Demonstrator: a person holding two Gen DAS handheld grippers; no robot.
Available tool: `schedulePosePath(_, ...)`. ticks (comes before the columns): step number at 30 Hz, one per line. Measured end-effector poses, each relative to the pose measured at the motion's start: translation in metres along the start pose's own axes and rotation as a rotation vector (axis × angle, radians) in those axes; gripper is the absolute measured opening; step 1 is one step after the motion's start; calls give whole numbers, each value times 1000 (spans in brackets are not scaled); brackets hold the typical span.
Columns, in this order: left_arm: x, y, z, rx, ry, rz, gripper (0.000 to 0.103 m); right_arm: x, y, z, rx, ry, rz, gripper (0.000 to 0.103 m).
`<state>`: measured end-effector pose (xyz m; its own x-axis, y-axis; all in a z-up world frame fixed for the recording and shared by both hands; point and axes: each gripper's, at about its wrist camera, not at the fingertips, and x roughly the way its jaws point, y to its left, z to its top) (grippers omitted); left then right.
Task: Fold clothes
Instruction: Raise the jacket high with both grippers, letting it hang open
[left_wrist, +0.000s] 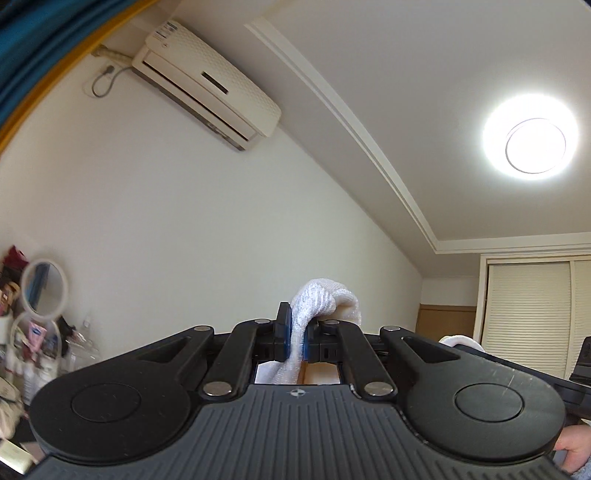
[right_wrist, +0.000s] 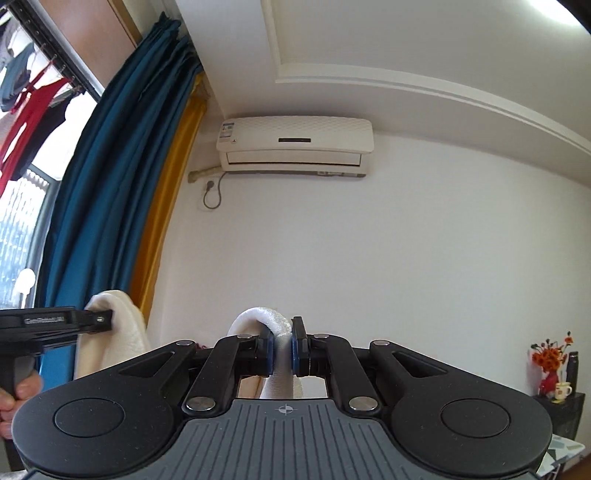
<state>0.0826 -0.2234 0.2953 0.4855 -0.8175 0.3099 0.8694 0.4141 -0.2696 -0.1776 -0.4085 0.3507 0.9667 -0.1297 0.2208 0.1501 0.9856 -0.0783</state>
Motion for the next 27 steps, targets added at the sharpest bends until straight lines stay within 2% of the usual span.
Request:
schedulePosePath(7,71,-67,-67,-38,33,-33,6,-58,-94,-6,-31,46,3,8)
schedulePosePath(11,120,-94,-106,-26,103,-54,6,-82,-151,-15,-9,78,-76,8)
schedulePosePath(15,175,-101,-141,-80,159,-131,6,-95,-206,-33,22,111,-186,8)
schedulePosePath(18,227,-105,-169,-128,192,-178,6,-93,-246,-47,28,130,-244,8)
schedulePosePath(21,282,-104,-192,-135,211,-238,6,-78,-293,-59,5,123,-283,8)
schedulePosePath(24,339,-99,-211,-94,189,-324,6,-60,-341,-71,-16,106,-318,8)
schedulePosePath(27,394,-91,-223,-111,160,-380,6,-38,-388,-81,-13,75,-343,8)
